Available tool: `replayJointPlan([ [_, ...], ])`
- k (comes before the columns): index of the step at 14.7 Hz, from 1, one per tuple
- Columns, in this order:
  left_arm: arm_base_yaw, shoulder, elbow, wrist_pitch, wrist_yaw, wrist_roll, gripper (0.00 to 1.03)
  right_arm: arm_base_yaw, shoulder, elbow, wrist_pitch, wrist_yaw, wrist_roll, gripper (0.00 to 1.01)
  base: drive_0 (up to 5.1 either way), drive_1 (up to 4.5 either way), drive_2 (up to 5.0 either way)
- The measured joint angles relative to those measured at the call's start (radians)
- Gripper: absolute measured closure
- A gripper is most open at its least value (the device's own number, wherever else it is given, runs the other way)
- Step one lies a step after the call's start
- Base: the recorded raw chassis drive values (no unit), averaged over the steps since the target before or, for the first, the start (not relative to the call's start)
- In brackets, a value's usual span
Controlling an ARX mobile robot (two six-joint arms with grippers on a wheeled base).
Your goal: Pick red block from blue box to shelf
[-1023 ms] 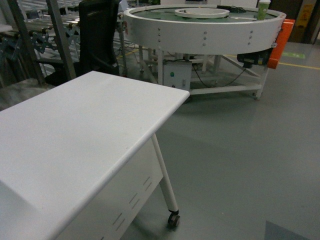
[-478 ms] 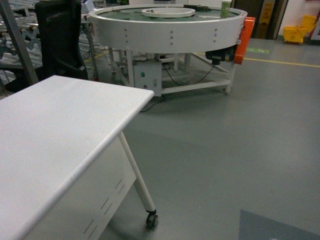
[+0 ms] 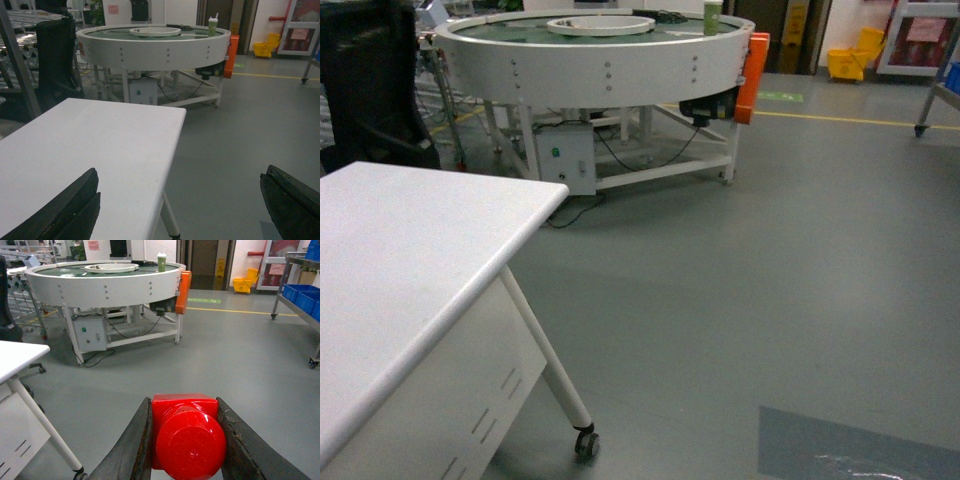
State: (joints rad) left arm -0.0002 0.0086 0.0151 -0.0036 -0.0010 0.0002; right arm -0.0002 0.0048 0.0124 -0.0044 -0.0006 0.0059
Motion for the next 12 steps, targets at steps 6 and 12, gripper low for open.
replayJointPlan([
  [6, 0.000, 0.000, 0.000, 0.000, 0.000, 0.000, 0.05, 0.000, 0.000, 0.000, 0.000, 0.000, 0.000, 0.74, -1.5, -1.46, -1.5],
  [12, 0.000, 0.000, 0.000, 0.000, 0.000, 0.000, 0.05, 0.000, 0.000, 0.000, 0.000, 0.000, 0.000, 0.74, -1.5, -1.50, -1.5],
])
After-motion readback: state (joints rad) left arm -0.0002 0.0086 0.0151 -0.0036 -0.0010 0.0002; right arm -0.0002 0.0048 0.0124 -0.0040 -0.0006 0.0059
